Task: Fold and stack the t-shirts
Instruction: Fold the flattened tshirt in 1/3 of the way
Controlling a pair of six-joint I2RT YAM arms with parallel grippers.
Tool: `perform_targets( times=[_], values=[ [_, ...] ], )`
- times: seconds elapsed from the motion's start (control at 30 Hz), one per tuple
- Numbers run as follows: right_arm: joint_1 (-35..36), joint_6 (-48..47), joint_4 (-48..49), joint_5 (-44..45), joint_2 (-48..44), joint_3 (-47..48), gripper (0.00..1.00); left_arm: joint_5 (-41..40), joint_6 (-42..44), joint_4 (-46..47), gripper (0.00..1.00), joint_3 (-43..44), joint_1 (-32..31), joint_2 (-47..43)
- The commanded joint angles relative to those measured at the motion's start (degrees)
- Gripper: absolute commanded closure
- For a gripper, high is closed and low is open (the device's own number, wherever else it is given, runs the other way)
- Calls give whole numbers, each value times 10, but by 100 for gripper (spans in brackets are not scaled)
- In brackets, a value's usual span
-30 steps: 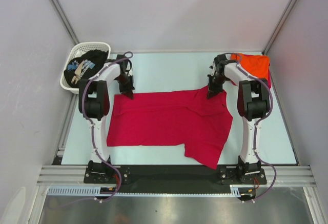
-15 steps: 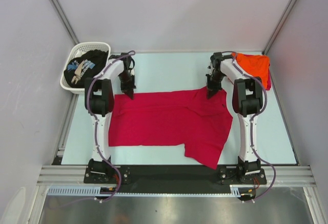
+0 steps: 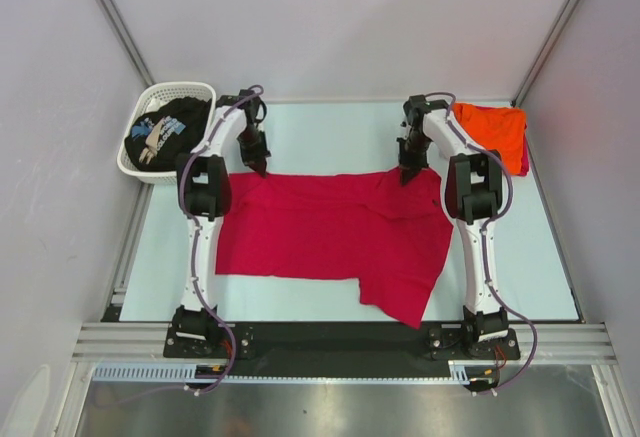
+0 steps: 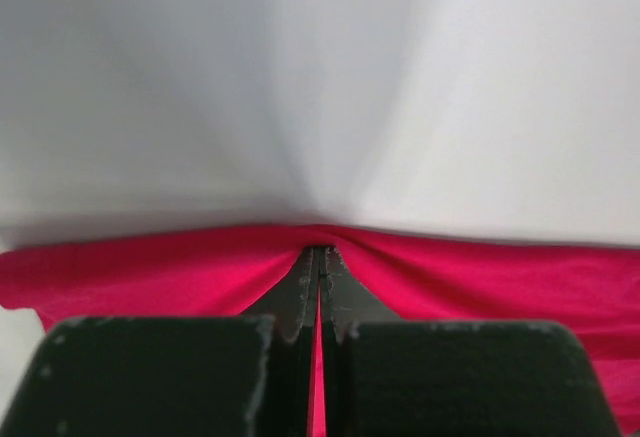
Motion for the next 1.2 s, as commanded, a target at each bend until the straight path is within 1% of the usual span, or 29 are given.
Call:
perform_targets(
  times=[0.0, 0.13, 0.23, 0.33, 0.43, 0.47, 0.53, 0.57, 0.67, 0.77, 0.83, 0.87, 0.93, 0.97, 1.0, 1.03, 1.07, 1.1, 1.17],
  values=[
    [2, 8, 148, 64, 38, 22, 100, -13, -30, 69, 100, 44, -5, 9],
    [3, 12, 168, 76, 36, 34, 100, -25, -34, 73, 100, 35, 1, 1],
    [2, 10, 148, 79, 51, 61, 100, -20, -30, 71, 100, 32, 10, 0],
    [0, 9, 165, 80, 32, 16, 100, -34, -29, 71, 100, 17, 15, -12],
    [1, 7, 133, 81, 29, 5, 100, -38, -23, 64, 100, -7, 22, -21],
    [3, 7, 129, 100, 21, -7, 100, -38, -22, 66, 100, -31, 24, -34],
    [4, 2, 115, 109, -4, -29, 100, -45, -17, 70, 100, -60, 25, -49],
    [4, 4, 106, 118, -13, -51, 100, -44, -17, 72, 100, -90, 25, -58],
    [4, 7, 84, 131, -47, -92, 100, -54, -11, 86, 100, -146, 26, -88],
    [4, 11, 74, 130, -68, -115, 100, -59, -6, 95, 100, -178, 27, -104],
    [4, 13, 73, 115, -75, -114, 100, -59, 1, 99, 100, -178, 29, -111],
    [4, 15, 72, 112, -83, -112, 100, -60, 2, 100, 93, -173, 29, -115],
    [4, 15, 69, 96, -97, -96, 100, -56, 9, 100, 71, -165, 28, -133],
    [4, 12, 69, 87, -115, -91, 100, -55, 11, 103, 51, -164, 28, -144],
    [4, 11, 75, 87, -131, -85, 100, -53, 17, 107, 40, -167, 28, -157],
    [4, 9, 79, 67, -147, -86, 99, -54, 19, 111, 30, -171, 28, -192],
    [4, 8, 84, 66, -183, -88, 92, -53, 21, 122, 6, -183, 28, -210],
    [4, 5, 96, 63, -201, -97, 87, -53, 28, 128, 0, -189, 29, -230],
    [4, 3, 102, 63, -235, -106, 79, -45, 34, 141, 0, -213, 31, -286]
  ],
)
